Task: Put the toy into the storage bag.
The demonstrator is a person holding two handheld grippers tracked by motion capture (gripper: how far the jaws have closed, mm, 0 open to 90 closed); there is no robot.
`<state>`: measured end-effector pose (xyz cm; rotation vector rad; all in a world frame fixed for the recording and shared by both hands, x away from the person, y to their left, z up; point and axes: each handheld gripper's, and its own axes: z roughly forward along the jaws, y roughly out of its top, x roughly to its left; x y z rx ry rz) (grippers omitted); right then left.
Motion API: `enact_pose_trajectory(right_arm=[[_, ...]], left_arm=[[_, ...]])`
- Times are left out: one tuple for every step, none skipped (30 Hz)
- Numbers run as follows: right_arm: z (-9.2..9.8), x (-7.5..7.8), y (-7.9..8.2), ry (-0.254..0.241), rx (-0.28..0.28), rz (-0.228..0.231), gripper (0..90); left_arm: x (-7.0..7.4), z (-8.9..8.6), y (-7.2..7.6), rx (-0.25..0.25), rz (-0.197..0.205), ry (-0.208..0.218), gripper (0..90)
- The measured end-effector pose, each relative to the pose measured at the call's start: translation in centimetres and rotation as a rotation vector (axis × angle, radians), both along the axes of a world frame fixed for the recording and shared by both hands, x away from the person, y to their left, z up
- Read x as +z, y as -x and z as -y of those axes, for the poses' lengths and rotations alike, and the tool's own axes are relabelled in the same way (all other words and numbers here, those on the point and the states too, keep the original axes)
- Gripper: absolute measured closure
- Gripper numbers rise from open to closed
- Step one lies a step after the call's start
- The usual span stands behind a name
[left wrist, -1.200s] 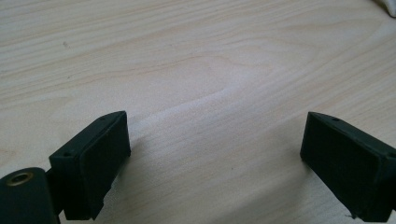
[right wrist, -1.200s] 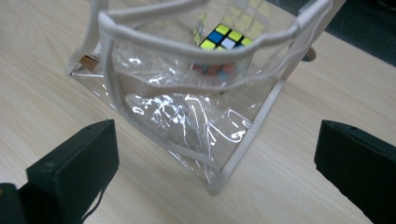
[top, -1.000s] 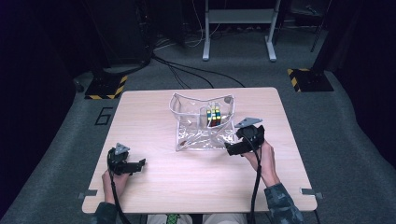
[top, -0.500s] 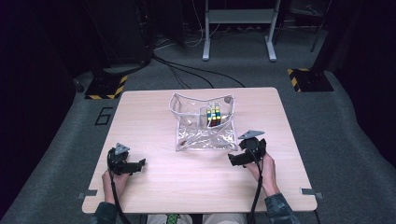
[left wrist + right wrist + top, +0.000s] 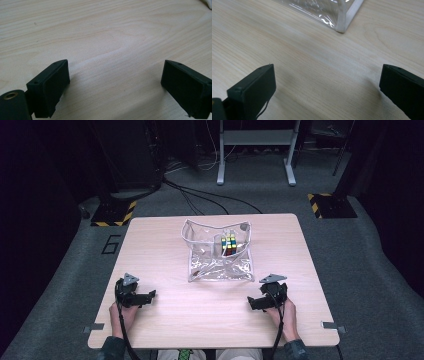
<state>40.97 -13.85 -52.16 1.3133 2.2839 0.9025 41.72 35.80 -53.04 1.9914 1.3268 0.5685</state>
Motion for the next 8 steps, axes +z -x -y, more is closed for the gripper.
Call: enact_pose_trajectory(right_arm=[[0.01, -0.19, 0.05, 0.011, -0.006, 0.002, 0.0], [0.03, -0.38, 0.11, 0.014, -0.008, 0.003, 0.0], [0.08, -0.48, 0.26, 0.001, -0.015, 0.010, 0.0], [0.24, -0.56, 0.34, -0.001, -0.009, 0.022, 0.0], [0.33, -0.62, 0.44, -0.009, -0.010, 0.029, 0.0], [0.34, -0.68, 0.53, -0.010, -0.021, 0.036, 0.0], [0.34, -0.68, 0.53, -0.010, -0.021, 0.036, 0.0], [0.46, -0.83, 0.64, -0.013, -0.016, 0.054, 0.0]], left_arm=[[0.00, 0.00, 0.00, 0.000, 0.000, 0.000, 7.9], [0.01, 0.00, 0.01, 0.000, -0.002, 0.000, 7.9], [0.01, 0.00, 0.00, 0.000, -0.001, 0.000, 7.9], [0.00, -0.01, 0.00, -0.001, -0.001, 0.000, 7.9], [0.00, -0.01, 0.00, -0.001, -0.001, 0.000, 7.9], [0.01, -0.01, 0.00, -0.001, -0.001, 0.000, 7.9], [0.01, -0.01, 0.00, -0.001, -0.001, 0.000, 7.9], [0.01, -0.01, 0.01, -0.001, -0.002, 0.000, 8.0]])
